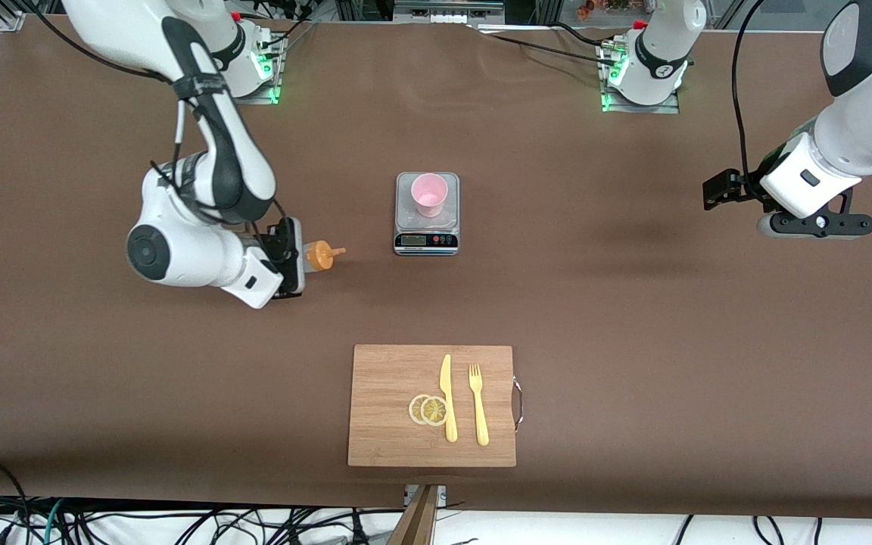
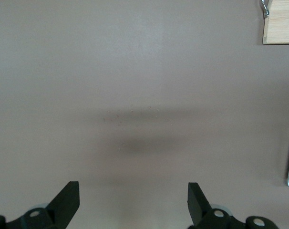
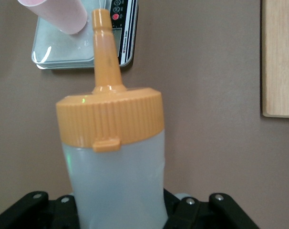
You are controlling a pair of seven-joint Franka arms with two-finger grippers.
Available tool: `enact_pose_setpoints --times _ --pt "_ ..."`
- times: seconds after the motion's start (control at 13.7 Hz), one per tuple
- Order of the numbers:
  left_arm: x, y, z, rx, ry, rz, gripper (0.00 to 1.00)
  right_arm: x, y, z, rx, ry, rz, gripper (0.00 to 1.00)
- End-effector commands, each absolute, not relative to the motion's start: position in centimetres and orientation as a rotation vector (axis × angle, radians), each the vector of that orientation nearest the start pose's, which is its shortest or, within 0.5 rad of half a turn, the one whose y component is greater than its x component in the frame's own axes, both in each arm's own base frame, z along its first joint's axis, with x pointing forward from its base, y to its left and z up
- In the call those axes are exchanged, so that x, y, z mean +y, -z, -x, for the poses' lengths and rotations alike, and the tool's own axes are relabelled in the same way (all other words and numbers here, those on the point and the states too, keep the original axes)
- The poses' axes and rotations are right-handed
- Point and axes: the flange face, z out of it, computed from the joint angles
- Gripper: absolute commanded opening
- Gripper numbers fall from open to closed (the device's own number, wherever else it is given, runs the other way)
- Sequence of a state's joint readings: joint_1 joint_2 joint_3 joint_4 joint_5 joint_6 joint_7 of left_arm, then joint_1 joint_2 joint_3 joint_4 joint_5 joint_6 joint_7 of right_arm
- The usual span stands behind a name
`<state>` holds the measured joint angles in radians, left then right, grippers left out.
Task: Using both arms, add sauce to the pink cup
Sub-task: 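Lift the white bottle and carry it over the pink cup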
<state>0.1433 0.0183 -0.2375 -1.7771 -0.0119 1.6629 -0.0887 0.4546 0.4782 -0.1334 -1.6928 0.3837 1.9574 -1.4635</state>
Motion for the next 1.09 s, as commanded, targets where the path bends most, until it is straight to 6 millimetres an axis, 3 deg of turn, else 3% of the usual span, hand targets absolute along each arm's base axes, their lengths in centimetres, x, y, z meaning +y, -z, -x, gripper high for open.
enact_pose_setpoints --times 0.0,0.58,1.02 --pt "-5.4 -53.2 -55.5 0.026 -0.213 3.120 1.00 26.4 -32.8 -58.4 2.432 0.109 -2.397 0.00" --pt "-5.2 -53.2 -55.5 0.021 -0.214 3.122 1.00 35.8 -33.2 -52.7 2.253 0.290 -2.300 0.00" --pt "-5.1 -53.2 -55.5 0.019 -0.213 3.120 1.00 39.6 -33.2 -49.3 2.196 0.380 -2.221 0.00"
